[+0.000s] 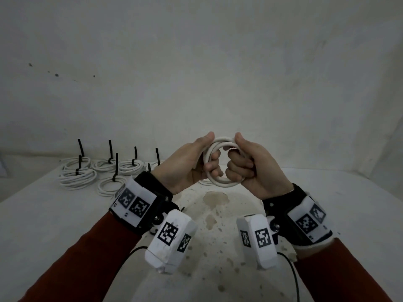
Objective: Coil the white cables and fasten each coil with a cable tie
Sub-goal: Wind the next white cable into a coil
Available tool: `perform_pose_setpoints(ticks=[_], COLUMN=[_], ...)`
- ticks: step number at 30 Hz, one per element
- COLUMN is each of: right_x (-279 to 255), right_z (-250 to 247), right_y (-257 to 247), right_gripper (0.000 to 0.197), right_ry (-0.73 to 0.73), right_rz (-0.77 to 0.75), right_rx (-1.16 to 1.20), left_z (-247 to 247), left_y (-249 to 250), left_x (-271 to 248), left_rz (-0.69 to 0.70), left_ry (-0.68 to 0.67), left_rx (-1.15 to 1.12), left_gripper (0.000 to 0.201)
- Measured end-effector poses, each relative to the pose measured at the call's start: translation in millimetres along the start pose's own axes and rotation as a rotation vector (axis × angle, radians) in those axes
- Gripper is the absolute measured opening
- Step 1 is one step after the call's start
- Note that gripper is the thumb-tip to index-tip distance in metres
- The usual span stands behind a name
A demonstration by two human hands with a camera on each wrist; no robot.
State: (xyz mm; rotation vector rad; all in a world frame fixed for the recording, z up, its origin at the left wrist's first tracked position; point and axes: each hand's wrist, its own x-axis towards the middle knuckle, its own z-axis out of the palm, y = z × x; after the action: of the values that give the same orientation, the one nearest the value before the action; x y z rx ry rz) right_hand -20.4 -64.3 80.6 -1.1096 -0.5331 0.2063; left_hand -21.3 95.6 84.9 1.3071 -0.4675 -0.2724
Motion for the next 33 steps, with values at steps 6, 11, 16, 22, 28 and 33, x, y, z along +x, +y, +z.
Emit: perform_pose_setpoints(ticks=[6, 11, 16, 22, 28, 33], right_x=[0.7, 0.7, 0.4, -1.1, 7.7, 15.9], right_z=[-0.9, 1.0, -1.8, -4.3, 1.3, -1.3], right_y=[3.0, 12.2, 20.4, 21.2, 39.8, 48.2], right_gripper=[0.021, 0.033, 0.034, 0.034, 0.015, 0.012], right_ry=[0.003, 0.133, 0.18, 0.111, 0.198, 0.302], right_rz=[-0.065, -0.205, -0.202, -0.106, -0.168, -0.199], right_rx=[-0.165, -0.487, -0.573, -0.436, -0.471, -0.445], left_z=[0.6, 0.8, -0.3, -3.8, -7.1, -22.5], left_y=[-0.5, -0.7, -7.1, -16.3, -22.8, -28.6], left_x=[-0.2, 0.9, 2.9, 6.4, 9.8, 4.7], left_rz=[0.027, 0.033, 0.033, 0.123, 0.138, 0.084], left_ry=[0.048, 0.128, 0.197, 0.471, 0.445, 0.23], left_rx=[-0.021, 0.094, 0.143, 0.392, 0.548, 0.428], left_gripper=[0.046, 0.051, 0.049, 0.023, 0.026, 0.035])
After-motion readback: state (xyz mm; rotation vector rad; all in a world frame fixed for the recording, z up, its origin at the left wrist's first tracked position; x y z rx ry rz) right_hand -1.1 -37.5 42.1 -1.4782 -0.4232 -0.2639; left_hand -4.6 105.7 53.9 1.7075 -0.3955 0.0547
